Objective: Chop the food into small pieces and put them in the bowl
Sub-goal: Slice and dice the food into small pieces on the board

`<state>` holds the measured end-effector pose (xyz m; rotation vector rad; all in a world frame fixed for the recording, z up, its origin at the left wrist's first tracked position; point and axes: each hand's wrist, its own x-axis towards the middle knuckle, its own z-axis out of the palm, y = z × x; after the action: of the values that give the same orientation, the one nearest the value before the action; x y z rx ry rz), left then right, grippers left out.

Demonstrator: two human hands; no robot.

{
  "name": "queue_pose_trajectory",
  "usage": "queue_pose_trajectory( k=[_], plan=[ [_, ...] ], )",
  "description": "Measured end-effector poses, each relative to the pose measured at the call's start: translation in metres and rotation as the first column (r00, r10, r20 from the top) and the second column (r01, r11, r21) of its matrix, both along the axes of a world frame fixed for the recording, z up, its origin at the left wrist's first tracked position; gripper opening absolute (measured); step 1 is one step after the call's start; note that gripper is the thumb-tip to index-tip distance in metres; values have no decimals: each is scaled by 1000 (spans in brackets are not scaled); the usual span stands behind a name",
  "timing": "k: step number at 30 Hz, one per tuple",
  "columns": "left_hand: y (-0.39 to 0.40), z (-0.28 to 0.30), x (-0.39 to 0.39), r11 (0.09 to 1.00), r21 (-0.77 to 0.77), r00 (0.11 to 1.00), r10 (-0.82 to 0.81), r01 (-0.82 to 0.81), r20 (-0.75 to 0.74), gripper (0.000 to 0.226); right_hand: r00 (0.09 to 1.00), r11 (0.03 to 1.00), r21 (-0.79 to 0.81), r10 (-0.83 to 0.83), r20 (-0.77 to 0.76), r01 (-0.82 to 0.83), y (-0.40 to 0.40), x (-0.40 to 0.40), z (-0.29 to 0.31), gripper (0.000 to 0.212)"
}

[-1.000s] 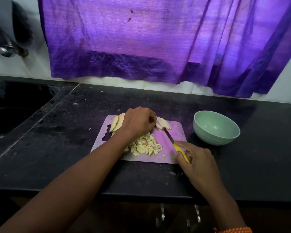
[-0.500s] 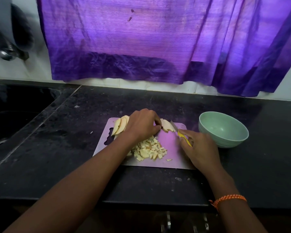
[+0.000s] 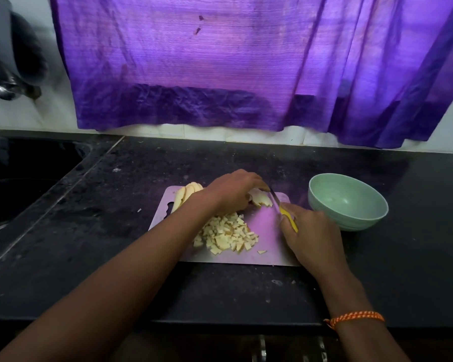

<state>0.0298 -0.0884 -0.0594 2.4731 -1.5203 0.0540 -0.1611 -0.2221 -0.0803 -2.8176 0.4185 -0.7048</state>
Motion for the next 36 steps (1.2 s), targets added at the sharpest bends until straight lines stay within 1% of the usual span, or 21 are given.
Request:
queue_pose_trajectory(
  k=[2,4,8,11,14,17,21,24,27,29,31,33,36],
  plan=[
    [-1,1,3,998,46,996,-45,41,74,57,1000,1000,-5,0,-1,0,1,0,1,32],
    [0,2,4,995,71,990,-81,73,116,55,1000,1000,4,1,-2,-1,1,0,1,31],
    [8,2,3,997,46,991,-71,66,116,48,1000,1000,0,2,-3,-2,1,-1,1,32],
    [12,2,-1,998,24,987,-54,51,154,44,1000,1000,-4,5,9,-5,2,-1,1,31],
    [13,-1,-10,999,-53,988,14,-6,156,43,1000,1000,5,-10,9,10,2,-1,-1,32],
    [10,-7,-20,986,-129,980,121,-101,157,44,1000,999,40,-16,-10,17,3,-3,-2,36],
    [4,-14,-28,962,-181,944,243,-205,222,43,999,1000,10,-22,-34,22,5,-6,-5,40],
    [2,-16,-29,958,-188,935,259,-217,241,44,998,1000,-5,-15,-54,15,6,-5,-5,42],
    [8,-9,-22,974,-136,966,203,-182,158,48,997,1000,-1,-9,-73,9,8,-6,-6,46],
    [18,1,-12,978,-136,983,171,-160,71,40,997,1000,-15,-23,-80,21,8,-6,-6,45],
    [30,8,-2,965,-172,980,199,-196,-5,26,996,999,-23,-30,-78,28,8,-6,-6,44],
    [39,11,5,956,-172,971,233,-239,-58,31,996,999,-25,-36,-81,34,9,-6,-5,42],
    [47,13,9,961,-131,968,233,-245,-98,30,995,999,-21,-43,-86,41,11,-7,-4,42]
  ],
)
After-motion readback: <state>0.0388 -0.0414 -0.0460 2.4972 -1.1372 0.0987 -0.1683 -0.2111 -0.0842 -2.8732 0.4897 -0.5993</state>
